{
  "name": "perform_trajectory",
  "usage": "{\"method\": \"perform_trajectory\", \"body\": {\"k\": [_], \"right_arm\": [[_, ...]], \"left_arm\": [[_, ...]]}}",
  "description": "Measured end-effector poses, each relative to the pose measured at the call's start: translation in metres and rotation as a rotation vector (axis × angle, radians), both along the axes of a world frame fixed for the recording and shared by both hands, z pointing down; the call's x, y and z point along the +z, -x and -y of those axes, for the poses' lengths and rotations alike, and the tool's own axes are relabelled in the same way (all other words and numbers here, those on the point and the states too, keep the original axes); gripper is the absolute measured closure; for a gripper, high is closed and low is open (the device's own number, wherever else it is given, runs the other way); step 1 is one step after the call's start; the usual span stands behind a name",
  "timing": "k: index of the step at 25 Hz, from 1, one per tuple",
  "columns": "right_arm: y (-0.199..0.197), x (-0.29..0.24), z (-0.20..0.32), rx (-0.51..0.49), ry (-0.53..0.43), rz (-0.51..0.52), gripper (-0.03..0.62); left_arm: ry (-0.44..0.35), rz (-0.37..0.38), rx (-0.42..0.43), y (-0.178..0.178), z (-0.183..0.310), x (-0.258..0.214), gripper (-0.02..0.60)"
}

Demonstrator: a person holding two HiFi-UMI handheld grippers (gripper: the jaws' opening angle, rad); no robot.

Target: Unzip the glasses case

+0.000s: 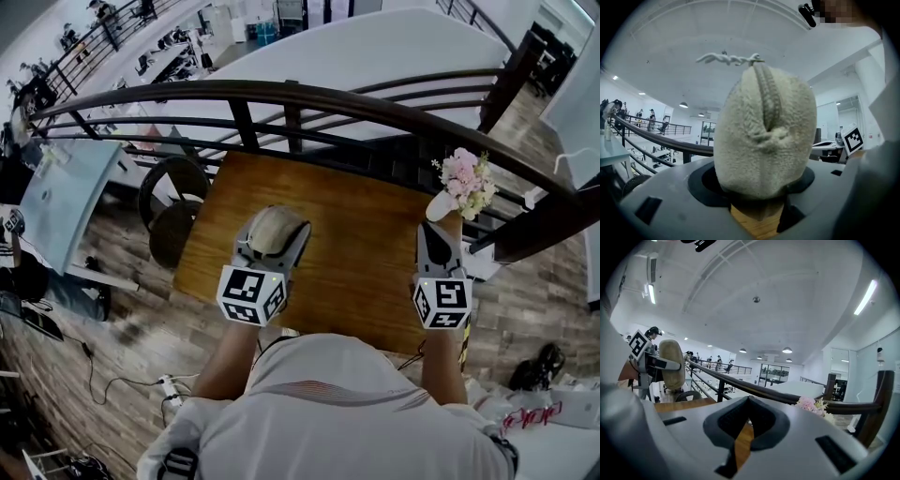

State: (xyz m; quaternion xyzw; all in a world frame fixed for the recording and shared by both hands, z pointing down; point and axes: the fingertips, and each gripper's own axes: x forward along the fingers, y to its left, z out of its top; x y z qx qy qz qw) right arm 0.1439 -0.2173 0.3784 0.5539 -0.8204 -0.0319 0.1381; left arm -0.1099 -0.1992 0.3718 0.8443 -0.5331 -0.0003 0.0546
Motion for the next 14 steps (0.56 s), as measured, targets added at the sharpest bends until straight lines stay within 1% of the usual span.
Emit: {"method": "perform_trajectory", "body": {"k": [5,14], "right_arm": [[0.0036,0.0028,-0.0016,-0.017,0.005,-0.009,0.543],[0.0078,0.0011,-0.0019,-0.032,0.0,-0.007,0.543]], "left_arm": [[0.01,-0.009,0.003,-0.0019,-0.0009,0.0019,0.29],[0.013,0.0,0.012,-0.0073,-0.0034,0.0022,0.29]]}}
